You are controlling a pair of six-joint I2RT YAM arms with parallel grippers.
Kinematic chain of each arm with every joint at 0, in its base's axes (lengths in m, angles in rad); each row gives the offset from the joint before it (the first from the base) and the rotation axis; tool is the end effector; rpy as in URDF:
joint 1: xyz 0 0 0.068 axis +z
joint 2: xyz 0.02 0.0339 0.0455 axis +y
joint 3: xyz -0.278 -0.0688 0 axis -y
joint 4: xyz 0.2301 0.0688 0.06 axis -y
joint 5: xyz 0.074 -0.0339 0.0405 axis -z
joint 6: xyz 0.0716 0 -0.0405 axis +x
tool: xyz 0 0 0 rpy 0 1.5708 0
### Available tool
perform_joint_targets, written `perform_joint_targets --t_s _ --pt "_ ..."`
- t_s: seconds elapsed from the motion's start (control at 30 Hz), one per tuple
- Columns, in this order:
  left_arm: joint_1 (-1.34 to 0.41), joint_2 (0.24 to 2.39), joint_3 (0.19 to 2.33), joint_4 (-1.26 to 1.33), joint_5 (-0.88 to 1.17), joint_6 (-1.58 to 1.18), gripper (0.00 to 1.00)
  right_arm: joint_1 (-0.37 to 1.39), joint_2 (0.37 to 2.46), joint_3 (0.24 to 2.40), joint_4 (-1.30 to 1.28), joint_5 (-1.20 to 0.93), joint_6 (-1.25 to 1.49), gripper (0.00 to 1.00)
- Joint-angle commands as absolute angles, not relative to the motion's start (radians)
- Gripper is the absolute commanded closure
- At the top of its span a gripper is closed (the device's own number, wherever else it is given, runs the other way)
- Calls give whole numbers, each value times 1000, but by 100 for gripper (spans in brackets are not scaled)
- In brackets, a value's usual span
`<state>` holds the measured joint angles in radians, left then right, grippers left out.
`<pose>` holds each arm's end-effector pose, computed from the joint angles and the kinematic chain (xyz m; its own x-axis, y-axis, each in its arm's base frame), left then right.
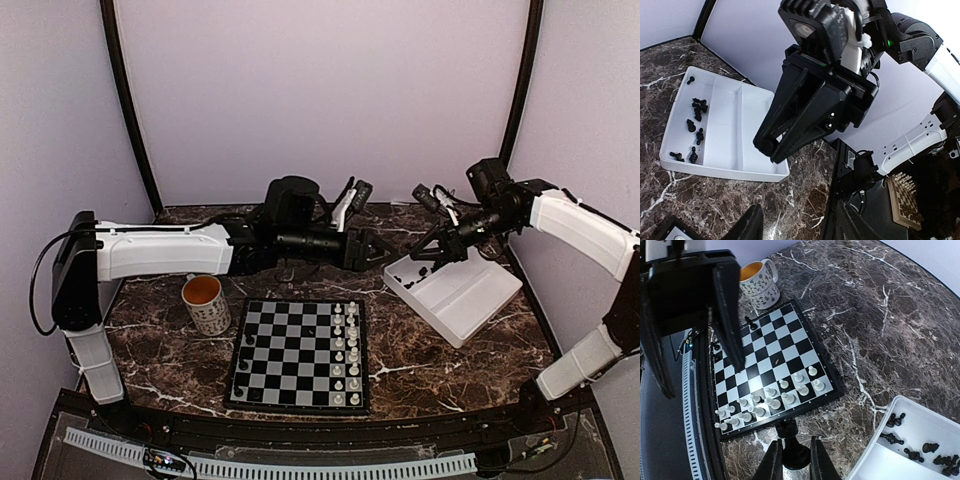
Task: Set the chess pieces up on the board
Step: Pass from the right arm to the left
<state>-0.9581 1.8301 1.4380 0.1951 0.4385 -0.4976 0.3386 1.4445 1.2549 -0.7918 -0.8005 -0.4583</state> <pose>0.2414 -0.3963 0.3226 -0.5667 0.0548 -0.8221 0.8076 0.2346 -0.5411 0.2575 0.1452 0.3019 -0.4344 -0.4796 -0.7625 -0.8918 0.3480 0.2891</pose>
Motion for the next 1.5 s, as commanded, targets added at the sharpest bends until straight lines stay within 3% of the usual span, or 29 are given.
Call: perform_joint_targets --t_s 0.0,0.5,0.97,1.07,1.2,1.47 --pt "-975 1848 1419 294 492 -543 48 373 1400 1213 -728 -866 -450 94" --pt "-987 1887 1409 373 526 -604 57 421 1364 1210 -744 -897 -481 92" --pt "-985 1924 1457 380 528 -585 72 440 1399 1244 -783 -882 -512 91" --pt "-984 1923 1456 383 527 -588 73 443 1397 1237 -780 -870 -518 91" --pt "-985 1909 1445 394 512 -591 65 442 1400 1230 -781 -864 -525 91" --pt "-979 1892 1406 462 510 -622 67 443 1404 1226 -778 -860 -528 91"
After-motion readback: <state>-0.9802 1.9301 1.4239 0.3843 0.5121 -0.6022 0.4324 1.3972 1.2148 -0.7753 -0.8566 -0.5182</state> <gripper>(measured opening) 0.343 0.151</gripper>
